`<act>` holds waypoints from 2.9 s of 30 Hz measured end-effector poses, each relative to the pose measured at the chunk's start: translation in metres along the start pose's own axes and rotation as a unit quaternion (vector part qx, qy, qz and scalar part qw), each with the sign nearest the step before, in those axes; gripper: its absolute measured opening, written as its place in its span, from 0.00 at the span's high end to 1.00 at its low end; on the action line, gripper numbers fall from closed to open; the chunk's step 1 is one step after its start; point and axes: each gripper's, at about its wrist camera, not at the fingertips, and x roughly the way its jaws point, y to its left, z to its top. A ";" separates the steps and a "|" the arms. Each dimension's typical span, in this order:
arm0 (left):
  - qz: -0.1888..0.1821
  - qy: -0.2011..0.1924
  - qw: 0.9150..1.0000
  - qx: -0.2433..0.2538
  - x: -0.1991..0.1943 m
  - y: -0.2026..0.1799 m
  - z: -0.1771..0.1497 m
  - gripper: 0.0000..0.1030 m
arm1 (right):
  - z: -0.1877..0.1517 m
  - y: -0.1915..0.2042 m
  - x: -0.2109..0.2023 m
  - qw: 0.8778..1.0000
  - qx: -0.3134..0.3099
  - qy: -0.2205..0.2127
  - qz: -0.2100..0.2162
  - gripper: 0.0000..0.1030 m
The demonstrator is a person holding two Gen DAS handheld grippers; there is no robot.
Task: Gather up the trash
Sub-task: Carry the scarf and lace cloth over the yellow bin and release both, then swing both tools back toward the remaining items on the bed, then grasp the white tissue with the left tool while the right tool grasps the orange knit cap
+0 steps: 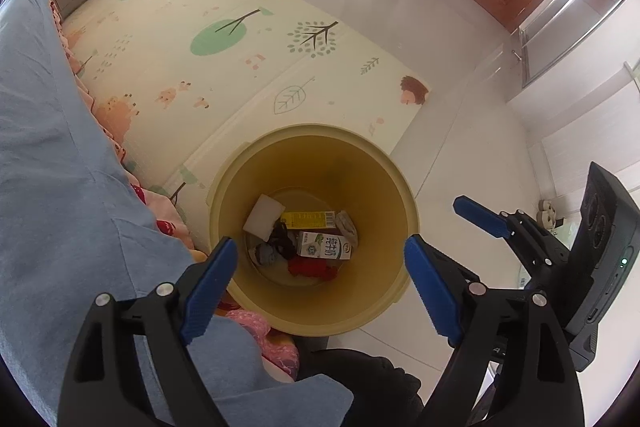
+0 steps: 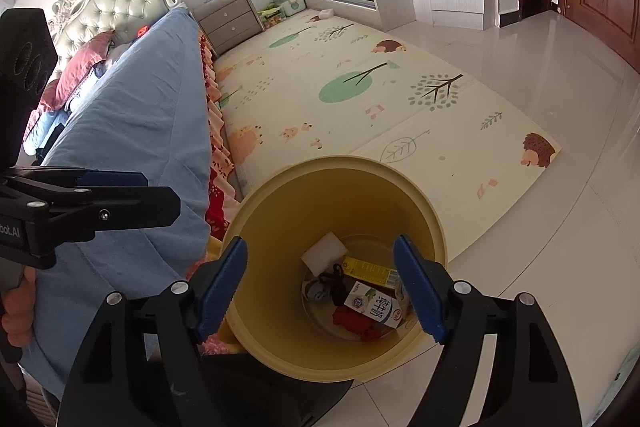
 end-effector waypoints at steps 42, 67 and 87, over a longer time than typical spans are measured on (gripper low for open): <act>0.189 -0.360 0.901 -0.150 -0.234 0.140 -0.177 0.04 | 0.002 0.222 -0.093 0.948 -0.201 -0.230 0.088 0.08; 0.289 -0.354 0.850 -0.263 -0.302 0.326 -0.289 0.04 | 0.005 0.450 -0.020 0.935 -0.289 -0.081 0.188 0.08; 0.234 -0.307 0.872 -0.302 -0.298 0.426 -0.279 0.04 | 0.023 0.532 0.080 0.940 -0.313 0.038 0.129 0.44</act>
